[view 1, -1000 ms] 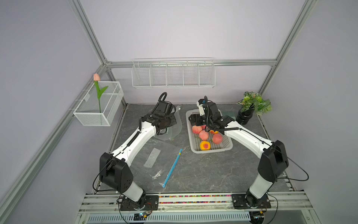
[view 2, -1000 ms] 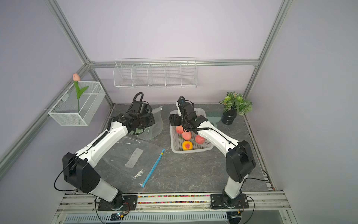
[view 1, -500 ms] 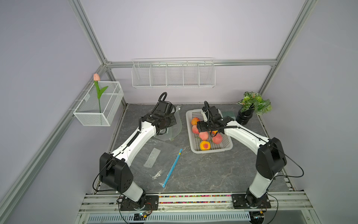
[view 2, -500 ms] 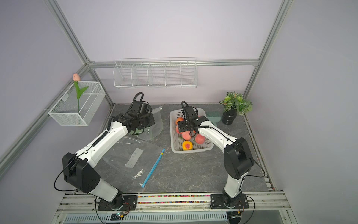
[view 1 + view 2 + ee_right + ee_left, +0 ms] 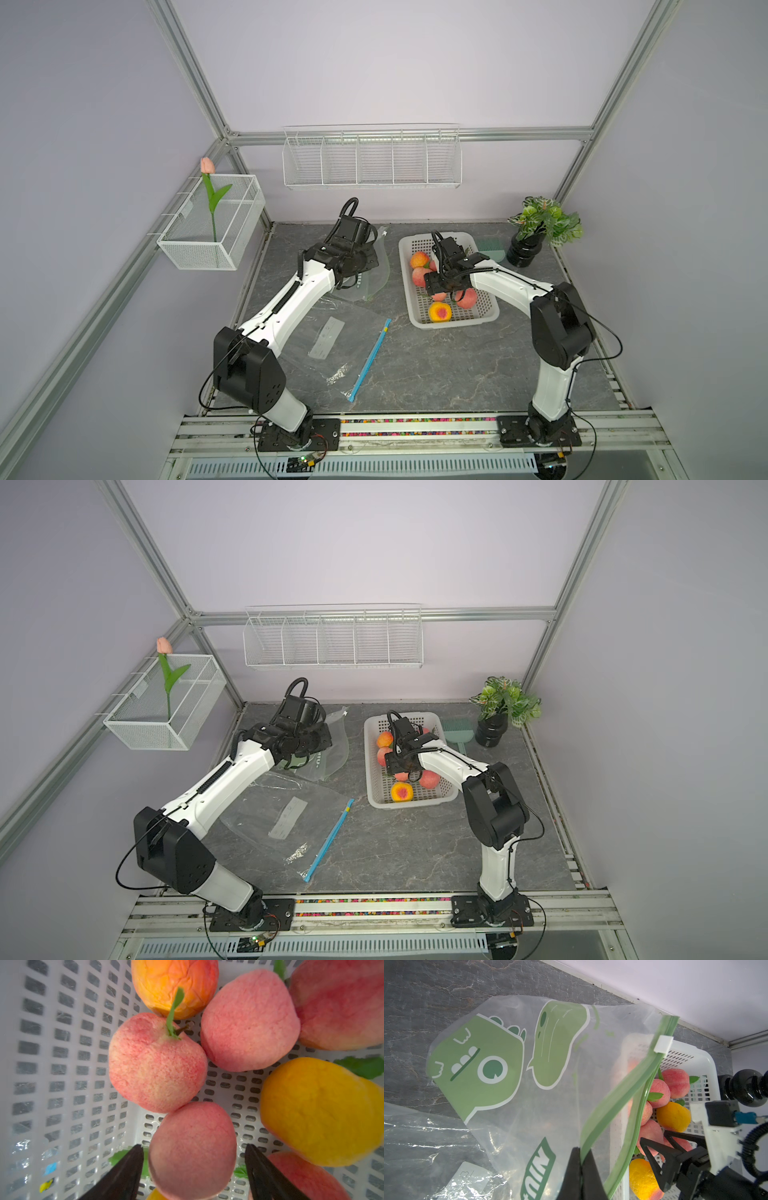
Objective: Place the peach in a zip-top bag and seal the zipper
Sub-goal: Pick up the peach from the basket.
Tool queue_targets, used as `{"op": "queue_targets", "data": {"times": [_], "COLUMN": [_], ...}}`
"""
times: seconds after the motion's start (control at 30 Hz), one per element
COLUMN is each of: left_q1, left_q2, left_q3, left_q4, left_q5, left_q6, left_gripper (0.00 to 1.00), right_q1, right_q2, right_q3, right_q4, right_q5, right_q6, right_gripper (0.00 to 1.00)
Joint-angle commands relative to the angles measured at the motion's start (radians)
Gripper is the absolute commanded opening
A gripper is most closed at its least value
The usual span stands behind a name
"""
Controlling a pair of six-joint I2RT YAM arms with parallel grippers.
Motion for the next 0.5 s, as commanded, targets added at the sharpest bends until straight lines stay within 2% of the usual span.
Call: {"op": "queue_targets", "data": {"times": [0.0,0.23,0.33,0.47], "left_q1": [-0.006,-0.006,-0.006,-0.006], "left_q2": [0.008,0.007,0.007,0.007], "left_q3": [0.035,0.034,0.034,0.035], "left_q4": [-0.015,-0.012,-0.014,-0.014], "left_q5": [-0.015,-0.009,-0.009,-0.010], "left_q6": [0.009,0.009,0.010,0.009], "left_gripper": [0.00,0.00,0.00,0.00], "right_q1": [-0.008,-0.013,-0.013,-0.013], "right_q2": [0.024,0.036,0.033,0.008], "right_q3": [-0.004,-0.012,-0.013,-0.023], "right_q4": [-0.018,0.006,0.010,0.017], "right_q5": [-0.008,-0.020,-0.030,-0.032], "right_q6": [0.035,0.058,0.060,0.062], "right_gripper": [0.79,0.75,0.67,0.66]}}
